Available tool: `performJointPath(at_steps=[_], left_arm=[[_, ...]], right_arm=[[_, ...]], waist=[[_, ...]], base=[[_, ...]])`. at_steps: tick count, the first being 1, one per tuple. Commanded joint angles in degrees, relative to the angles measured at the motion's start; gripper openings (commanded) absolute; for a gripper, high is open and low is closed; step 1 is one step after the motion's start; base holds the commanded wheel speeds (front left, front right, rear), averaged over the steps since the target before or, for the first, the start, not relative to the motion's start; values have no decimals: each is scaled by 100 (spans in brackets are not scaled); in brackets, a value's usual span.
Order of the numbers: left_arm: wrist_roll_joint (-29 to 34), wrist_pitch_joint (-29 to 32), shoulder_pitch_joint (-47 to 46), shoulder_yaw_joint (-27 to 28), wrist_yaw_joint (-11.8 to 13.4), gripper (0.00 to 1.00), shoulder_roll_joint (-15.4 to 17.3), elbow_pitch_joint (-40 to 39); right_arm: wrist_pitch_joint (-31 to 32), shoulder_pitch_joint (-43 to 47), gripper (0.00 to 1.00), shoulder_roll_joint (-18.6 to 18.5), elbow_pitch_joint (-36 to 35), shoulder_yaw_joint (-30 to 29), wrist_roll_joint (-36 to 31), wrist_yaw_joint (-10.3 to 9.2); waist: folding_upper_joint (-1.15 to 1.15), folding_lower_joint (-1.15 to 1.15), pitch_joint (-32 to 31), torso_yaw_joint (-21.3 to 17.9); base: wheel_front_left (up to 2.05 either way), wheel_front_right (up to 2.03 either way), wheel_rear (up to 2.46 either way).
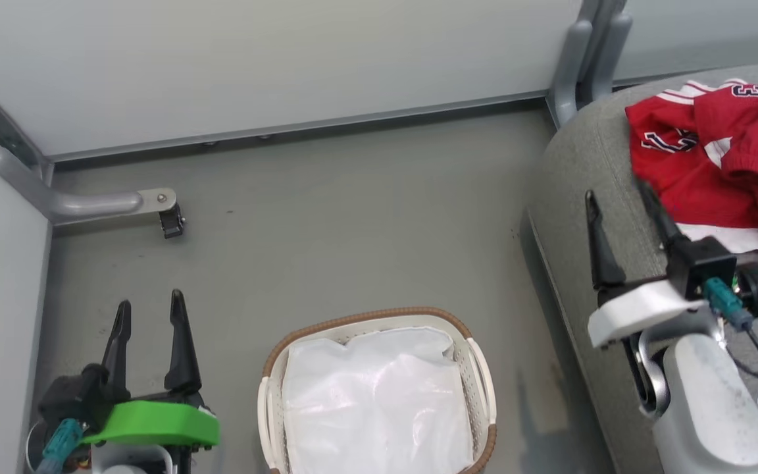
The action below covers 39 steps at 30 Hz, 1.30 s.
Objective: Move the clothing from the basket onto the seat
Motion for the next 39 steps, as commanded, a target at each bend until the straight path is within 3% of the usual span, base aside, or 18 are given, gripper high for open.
performJointPath(at_steps=[1, 6, 14, 30, 31, 39], left_arm=[[12, -2, 195, 61, -41, 100, -10, -22], [-43, -3, 637, 108, -139, 100, -17, 26], [-78, -2, 945, 178, -174, 100, -20, 46], [-197, -3, 957, 136, -172, 100, -20, 58], [-191, 2, 896, 129, -152, 0, -19, 76], [-717, 165, 805, 170, -162, 0, -33, 235]], right_arm=[[-2, 245, 100, -22, -16, 71, 139, -8], [-2, 825, 100, -23, -23, 217, 594, -8], [-2, 1387, 100, -21, -139, 314, 727, -8], [-2, 1406, 100, -20, -106, 501, 727, -8], [0, 1389, 0, 3, -90, 500, 749, 0], [182, 1426, 0, 26, 39, 412, 1363, 0]], waist=[[0, 0, -379, 247], [0, 0, -568, 213], [0, 0, -733, 127], [0, 0, -771, 23], [0, 0, -775, 28], [0, 0, -777, 11]], base=[[0, 0, 0], [0, 0, 0], [0, 0, 0], [0, 0, 0], [0, 0, 0], [0, 0, 0]])
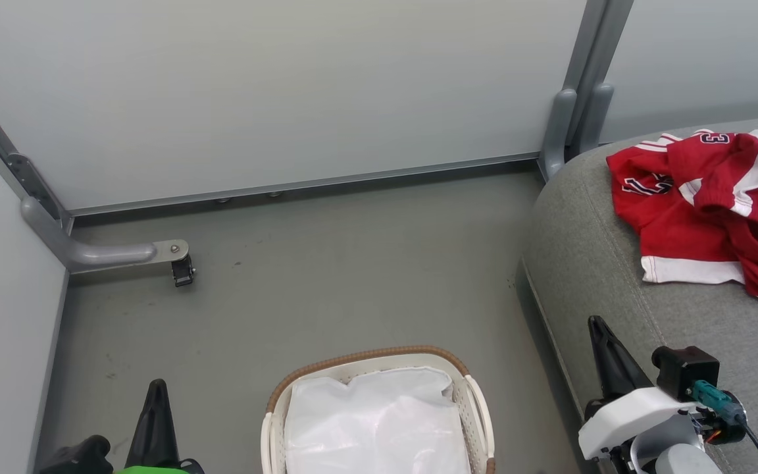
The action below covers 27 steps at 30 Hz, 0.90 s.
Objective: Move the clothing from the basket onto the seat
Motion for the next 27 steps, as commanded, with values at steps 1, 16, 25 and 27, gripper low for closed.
performJointPath(at_steps=[1, 16, 25, 27], left_arm=[[-250, 60, -119, 49, -13, 0, 11, -73], [-1539, 448, -337, 168, -42, 0, 15, -64], [-2226, 658, -456, 234, -55, 0, 18, -56], [-2371, 700, -481, 248, -58, 0, 18, -54]], right_arm=[[67, -95, 0, -18, -105, -52, 307, 0], [442, -85, 0, -28, -215, -222, 1823, -1], [649, -91, 0, -33, -261, -321, 2629, -2], [691, -93, 0, -34, -270, -341, 2794, -2]], waist=[[0, 0, 0, -5], [0, 0, -4, -48], [0, 0, -6, -75], [0, 0, -6, -81]], base=[[0, 0, 0], [0, 0, 0], [0, 0, 0], [0, 0, 0]])
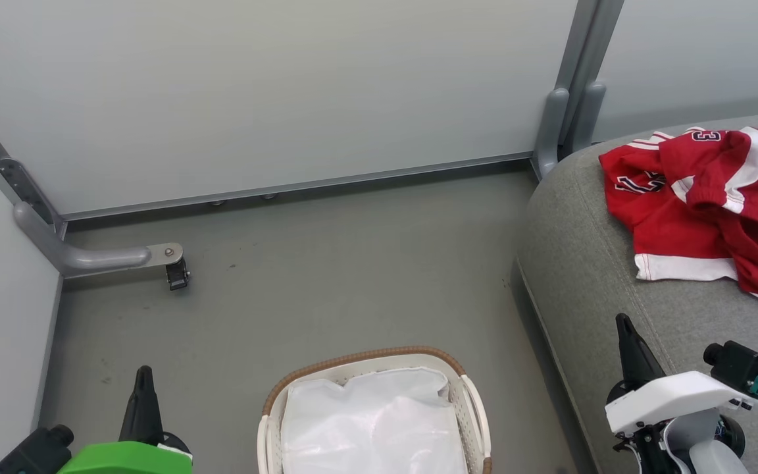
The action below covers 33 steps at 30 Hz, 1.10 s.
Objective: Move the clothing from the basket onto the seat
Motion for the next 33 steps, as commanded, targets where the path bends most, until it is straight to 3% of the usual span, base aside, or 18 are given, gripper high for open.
performJointPath(at_steps=[1, 33], left_arm=[[-207, 51, -195, 50, -21, 0, 19, -61], [-2103, 632, -521, 230, -64, 0, 27, -34]], right_arm=[[48, -92, 0, -31, -99, -49, 227, -2], [625, -113, 0, -46, -220, -322, 2457, -4]], waist=[[0, 0, 0, -5], [0, 0, -8, -98]], base=[[0, 0, 0], [0, 0, 0]])
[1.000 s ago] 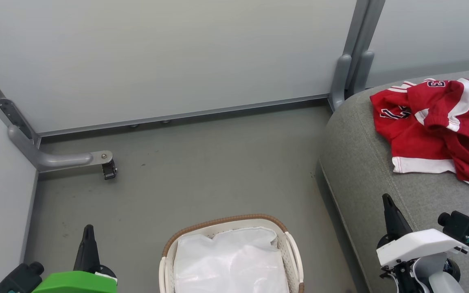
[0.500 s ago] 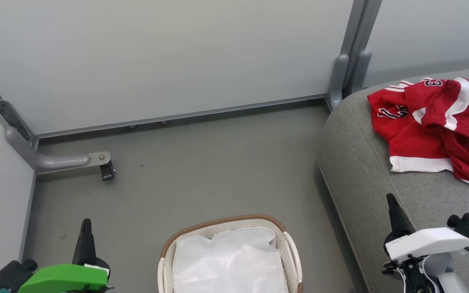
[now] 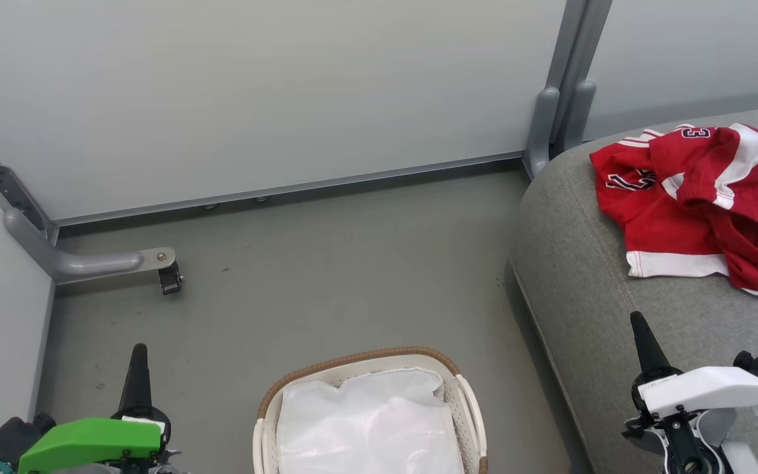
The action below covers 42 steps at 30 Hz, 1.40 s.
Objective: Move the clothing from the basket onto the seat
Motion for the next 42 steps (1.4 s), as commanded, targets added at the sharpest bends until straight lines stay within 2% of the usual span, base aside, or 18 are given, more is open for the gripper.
performJointPath(at_steps=[1, 42], left_arm=[[-131, 49, -170, 43, -29, 0, 26, -39], [-1931, 590, -466, 212, -74, 0, 34, -3]], right_arm=[[38, -102, 0, -33, -77, -34, 170, -4], [592, -110, 0, -47, -178, -297, 2272, -4]], waist=[[0, 0, 0, -4], [0, 0, -10, -128]], base=[[0, 0, 0], [0, 0, 0]])
